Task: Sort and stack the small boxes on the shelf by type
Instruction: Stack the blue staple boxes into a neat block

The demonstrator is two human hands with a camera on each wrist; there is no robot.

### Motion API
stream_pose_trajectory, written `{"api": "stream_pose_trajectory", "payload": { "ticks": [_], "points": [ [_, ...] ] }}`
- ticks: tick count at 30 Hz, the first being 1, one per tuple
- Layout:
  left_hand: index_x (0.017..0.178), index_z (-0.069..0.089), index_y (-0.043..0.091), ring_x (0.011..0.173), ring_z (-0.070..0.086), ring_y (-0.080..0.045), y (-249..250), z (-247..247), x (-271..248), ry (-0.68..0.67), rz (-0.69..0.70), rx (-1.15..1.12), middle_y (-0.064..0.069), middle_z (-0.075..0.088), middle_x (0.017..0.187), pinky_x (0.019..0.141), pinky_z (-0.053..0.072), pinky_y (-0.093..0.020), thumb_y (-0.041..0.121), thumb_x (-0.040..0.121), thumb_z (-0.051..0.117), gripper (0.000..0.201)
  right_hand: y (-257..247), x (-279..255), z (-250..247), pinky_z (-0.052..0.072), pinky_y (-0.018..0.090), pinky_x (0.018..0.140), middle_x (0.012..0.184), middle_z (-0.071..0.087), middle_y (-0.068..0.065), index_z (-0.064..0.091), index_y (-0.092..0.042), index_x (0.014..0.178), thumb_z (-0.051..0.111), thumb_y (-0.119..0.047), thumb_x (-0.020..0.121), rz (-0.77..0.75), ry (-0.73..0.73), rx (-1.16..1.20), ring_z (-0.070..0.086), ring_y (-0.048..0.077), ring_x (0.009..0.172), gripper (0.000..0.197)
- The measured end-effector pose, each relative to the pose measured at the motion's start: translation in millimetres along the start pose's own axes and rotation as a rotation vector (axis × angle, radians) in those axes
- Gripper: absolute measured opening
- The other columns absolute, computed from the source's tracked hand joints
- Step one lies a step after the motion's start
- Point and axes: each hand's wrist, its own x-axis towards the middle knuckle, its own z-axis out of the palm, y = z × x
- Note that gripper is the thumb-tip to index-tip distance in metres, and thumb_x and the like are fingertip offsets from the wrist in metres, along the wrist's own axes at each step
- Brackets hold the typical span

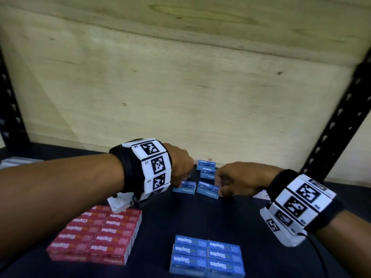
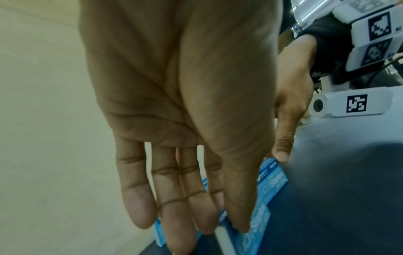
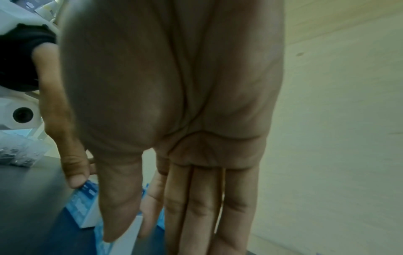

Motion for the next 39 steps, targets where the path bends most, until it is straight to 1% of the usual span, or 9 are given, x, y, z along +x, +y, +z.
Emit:
{"api": "stream_pose_trajectory", "payload": {
  "ticks": [5,9,12,18,23,26,30,37,39],
  "points": [
    [0.117,0.061,0.016,0.081,0.048,-0.013,5.8,0.1,-20.0,-0.094,0.082,-0.051,0.004,0.055,0.098,0.053,0.031,-0.019,0.03,0.095,0.06,0.026,4.3,-16.7,4.9,0.042,0.018,0.069,0.085,0.065,-0.014,0.062,-0.027,0.102,0.066,-0.035,0.092,-0.044,-0.061,0.09,0.056,0.001,0.073,0.013],
    [0.113,0.062,0.019,0.083,0.052,-0.013,11.1,9.1,-36.1,-0.142,0.128,-0.105,0.007,0.059,0.095,0.068,0.04,-0.024,0.034,0.094,0.061,0.024,5.4,-37.5,10.2,0.04,0.01,0.065,0.079,0.064,-0.019,0.065,-0.031,0.104,0.067,-0.034,0.092,-0.072,-0.117,0.108,0.055,-0.006,0.068,0.013],
    [0.112,0.061,0.022,0.084,0.053,-0.01,13.4,10.9,-47.7,-0.179,0.148,-0.134,0.013,0.055,0.087,0.073,0.042,-0.026,0.036,0.093,0.062,0.024,6.5,-52.5,16.4,0.041,0.013,0.07,0.08,0.065,-0.019,0.064,-0.038,0.1,0.068,-0.039,0.089,-0.067,-0.123,0.088,0.056,-0.005,0.071,0.011],
    [0.115,0.06,0.026,0.083,0.052,-0.007,13.0,12.2,-65.0,-0.241,0.155,-0.161,0.013,0.058,0.097,0.069,0.041,-0.023,0.038,0.091,0.064,0.027,8.2,-75.4,24.9,0.049,0.023,0.083,0.095,0.07,-0.015,0.065,-0.042,0.099,0.068,-0.046,0.087,-0.057,-0.124,0.109,0.062,0.003,0.087,0.013],
    [0.121,0.057,0.027,0.069,0.05,-0.002,15.2,10.4,-73.4,-0.305,0.163,-0.151,0.016,0.054,0.081,0.059,0.04,-0.019,0.031,0.09,0.067,0.032,10.7,-86.0,27.8,0.046,0.019,0.072,0.09,0.068,-0.014,0.065,-0.042,0.1,0.068,-0.048,0.087,-0.08,-0.142,0.135,0.055,-0.004,0.072,0.015],
    [0.125,0.055,0.029,0.068,0.049,-0.001,14.6,10.2,-74.6,-0.326,0.178,-0.146,0.018,0.051,0.079,0.063,0.043,-0.02,0.021,0.091,0.065,0.036,13.7,-88.0,28.8,0.047,0.021,0.08,0.097,0.069,-0.014,0.066,-0.041,0.104,0.069,-0.048,0.087,-0.101,-0.15,0.155,0.057,-0.004,0.078,0.018],
    [0.124,0.055,0.033,0.073,0.049,-0.001,14.2,10.9,-75.1,-0.31,0.183,-0.138,0.019,0.051,0.081,0.067,0.042,-0.021,0.024,0.092,0.063,0.034,15.4,-88.5,27.5,0.048,0.036,0.1,0.108,0.07,-0.019,0.066,-0.042,0.109,0.069,-0.041,0.089,-0.159,-0.197,0.221,0.064,0.002,0.101,0.021],
    [0.125,0.053,0.039,0.083,0.054,0.0,10.7,11.5,-73.8,-0.34,0.215,-0.176,0.015,0.059,0.111,0.076,0.045,-0.023,0.029,0.093,0.063,0.034,14.8,-85.0,22.0,0.048,0.032,0.1,0.107,0.07,-0.02,0.066,-0.043,0.112,0.066,-0.033,0.093,-0.195,-0.234,0.235,0.064,-0.001,0.101,0.022],
    [0.125,0.053,0.041,0.094,0.058,-0.006,11.7,11.1,-73.0,-0.346,0.216,-0.172,0.012,0.059,0.121,0.082,0.047,-0.027,0.031,0.093,0.063,0.034,14.0,-84.4,22.0,0.048,0.03,0.099,0.105,0.071,-0.02,0.068,-0.041,0.11,0.066,-0.033,0.093,-0.198,-0.23,0.254,0.065,-0.001,0.099,0.019]
  ]
}}
